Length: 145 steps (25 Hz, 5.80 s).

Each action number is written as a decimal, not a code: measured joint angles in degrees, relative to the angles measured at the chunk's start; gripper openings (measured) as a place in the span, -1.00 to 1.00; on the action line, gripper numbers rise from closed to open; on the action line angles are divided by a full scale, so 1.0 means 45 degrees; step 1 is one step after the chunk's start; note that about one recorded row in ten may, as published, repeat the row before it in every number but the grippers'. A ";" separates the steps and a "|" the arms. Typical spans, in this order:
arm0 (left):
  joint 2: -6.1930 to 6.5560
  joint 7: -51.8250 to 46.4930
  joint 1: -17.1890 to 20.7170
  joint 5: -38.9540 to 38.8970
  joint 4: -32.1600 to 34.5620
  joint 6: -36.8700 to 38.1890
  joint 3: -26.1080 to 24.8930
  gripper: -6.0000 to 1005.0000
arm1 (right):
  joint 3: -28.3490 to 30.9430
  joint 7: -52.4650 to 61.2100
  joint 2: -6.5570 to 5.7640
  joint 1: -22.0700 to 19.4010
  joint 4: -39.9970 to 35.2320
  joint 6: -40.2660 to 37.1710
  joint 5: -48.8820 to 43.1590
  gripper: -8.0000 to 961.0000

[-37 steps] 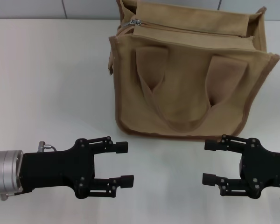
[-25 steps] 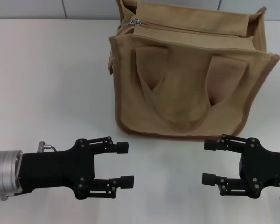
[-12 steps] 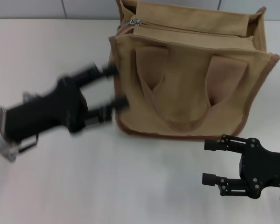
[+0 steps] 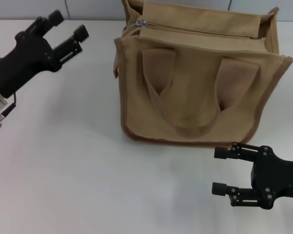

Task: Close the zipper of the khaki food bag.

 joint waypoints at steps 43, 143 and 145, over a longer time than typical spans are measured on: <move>-0.0215 0.4853 -0.1244 -0.1008 0.0052 -0.2154 0.2905 0.51 | 0.0000 0.0451 0.0002 0.0074 -0.0059 -0.0083 -0.0020 0.62; -0.0215 0.8598 -0.1289 -0.2537 -0.1413 0.0569 0.3038 -0.95 | -0.3455 1.9146 -0.1615 0.7312 -0.1284 0.3689 0.3217 0.62; -0.0215 0.8582 -0.1302 -0.2534 -0.1412 0.0575 0.3040 -0.95 | -0.3593 1.9213 -0.1597 0.7350 -0.1147 0.3958 0.3195 0.62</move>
